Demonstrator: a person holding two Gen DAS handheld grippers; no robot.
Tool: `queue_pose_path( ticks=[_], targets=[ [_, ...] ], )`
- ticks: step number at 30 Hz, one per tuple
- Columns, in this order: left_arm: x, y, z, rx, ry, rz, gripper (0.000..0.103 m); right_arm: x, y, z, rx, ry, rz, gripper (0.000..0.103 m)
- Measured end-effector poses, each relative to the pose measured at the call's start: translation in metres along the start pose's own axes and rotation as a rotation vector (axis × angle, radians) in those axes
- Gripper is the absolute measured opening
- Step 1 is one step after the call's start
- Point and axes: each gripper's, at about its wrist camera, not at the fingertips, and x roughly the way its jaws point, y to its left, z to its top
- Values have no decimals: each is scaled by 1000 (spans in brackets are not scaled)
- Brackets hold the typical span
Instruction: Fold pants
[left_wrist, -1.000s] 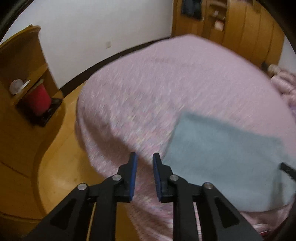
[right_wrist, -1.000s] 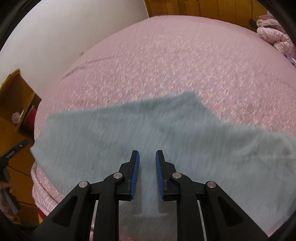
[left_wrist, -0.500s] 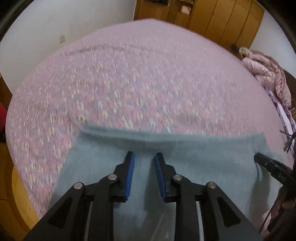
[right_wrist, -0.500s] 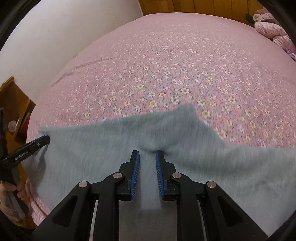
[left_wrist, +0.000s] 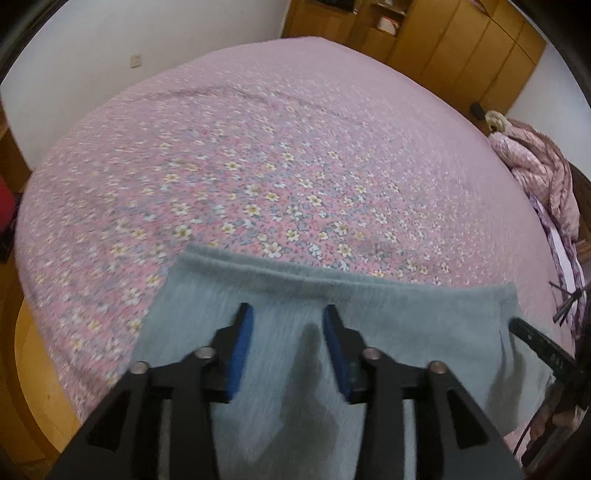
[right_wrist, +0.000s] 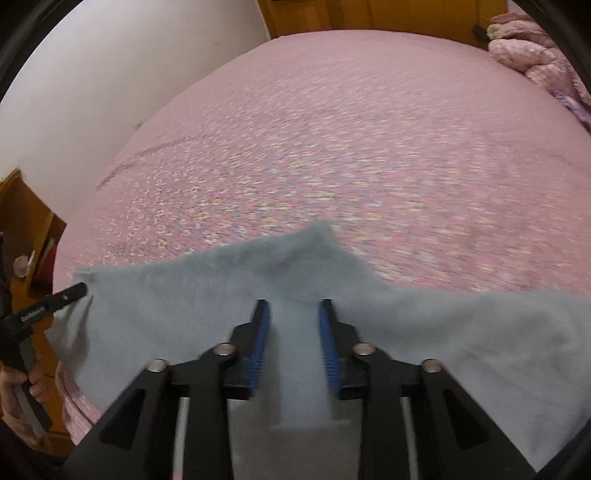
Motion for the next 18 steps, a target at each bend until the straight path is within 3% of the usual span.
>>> queue_pose_path(
  ticks=[8, 18],
  targets=[
    [-27, -12, -24, 24, 0, -2, 58, -48, -47, -48, 7, 7, -81, 36],
    [-29, -51, -38, 110, 31, -1, 63, -93, -114, -93, 184, -28, -105, 36]
  ],
)
